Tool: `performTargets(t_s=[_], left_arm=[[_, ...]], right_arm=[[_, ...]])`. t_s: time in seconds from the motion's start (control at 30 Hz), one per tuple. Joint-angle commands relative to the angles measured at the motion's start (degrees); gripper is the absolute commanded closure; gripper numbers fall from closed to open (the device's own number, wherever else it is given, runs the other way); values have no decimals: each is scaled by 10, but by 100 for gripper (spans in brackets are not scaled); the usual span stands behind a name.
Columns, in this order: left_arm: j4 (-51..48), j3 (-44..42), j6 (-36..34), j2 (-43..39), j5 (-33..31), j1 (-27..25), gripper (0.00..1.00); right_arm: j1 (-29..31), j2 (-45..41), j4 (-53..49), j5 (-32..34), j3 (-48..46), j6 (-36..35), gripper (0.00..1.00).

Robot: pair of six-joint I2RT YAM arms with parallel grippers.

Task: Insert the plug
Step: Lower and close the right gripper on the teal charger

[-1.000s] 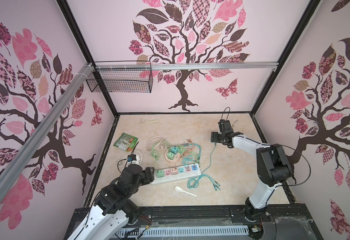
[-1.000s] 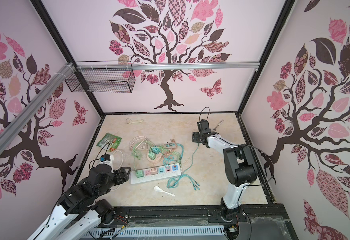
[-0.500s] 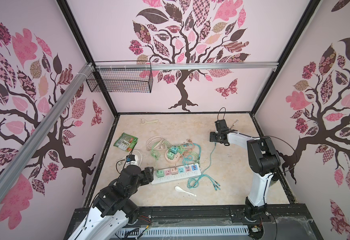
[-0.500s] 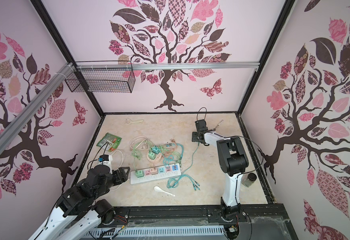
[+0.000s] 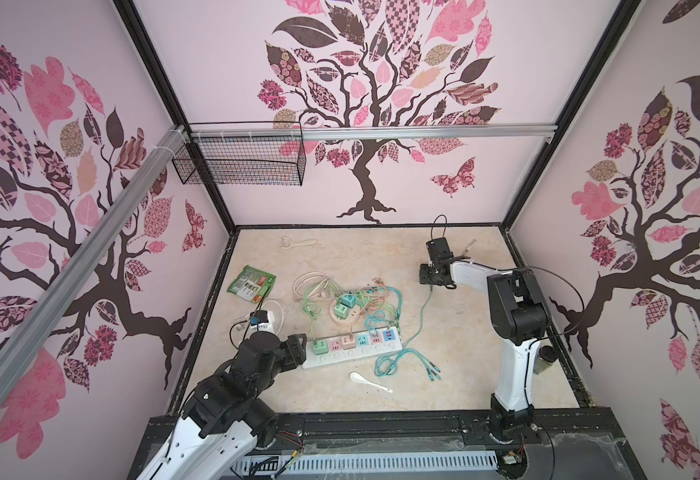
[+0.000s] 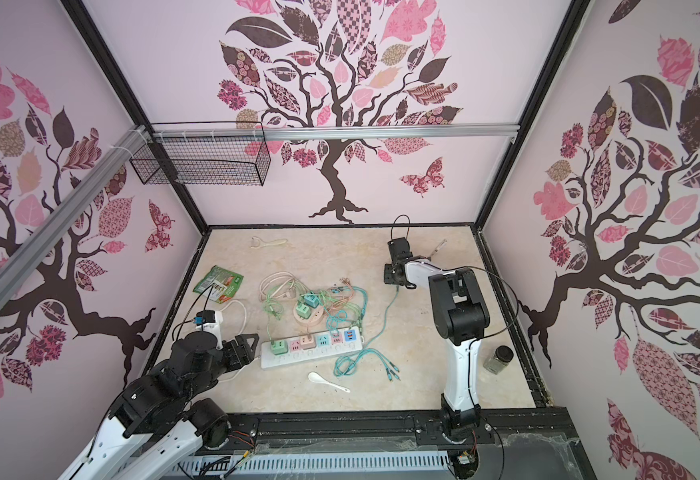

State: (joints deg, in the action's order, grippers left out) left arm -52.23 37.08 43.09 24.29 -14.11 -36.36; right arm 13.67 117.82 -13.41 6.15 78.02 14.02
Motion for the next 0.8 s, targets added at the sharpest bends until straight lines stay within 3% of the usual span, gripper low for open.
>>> performTargets(t_s=[0.0,0.17,0.77], left_arm=[[-5,22,0,-5,-3,2,26],[-2,22,6,3,-5,2,27],[83,17,-7,101,81,2,27]], right_arm=[[-4,27,-23,-9,22,3,56],[-4,6,-32,-28,16,-19,66],[28,-234,-9,-119,-98,-77,73]])
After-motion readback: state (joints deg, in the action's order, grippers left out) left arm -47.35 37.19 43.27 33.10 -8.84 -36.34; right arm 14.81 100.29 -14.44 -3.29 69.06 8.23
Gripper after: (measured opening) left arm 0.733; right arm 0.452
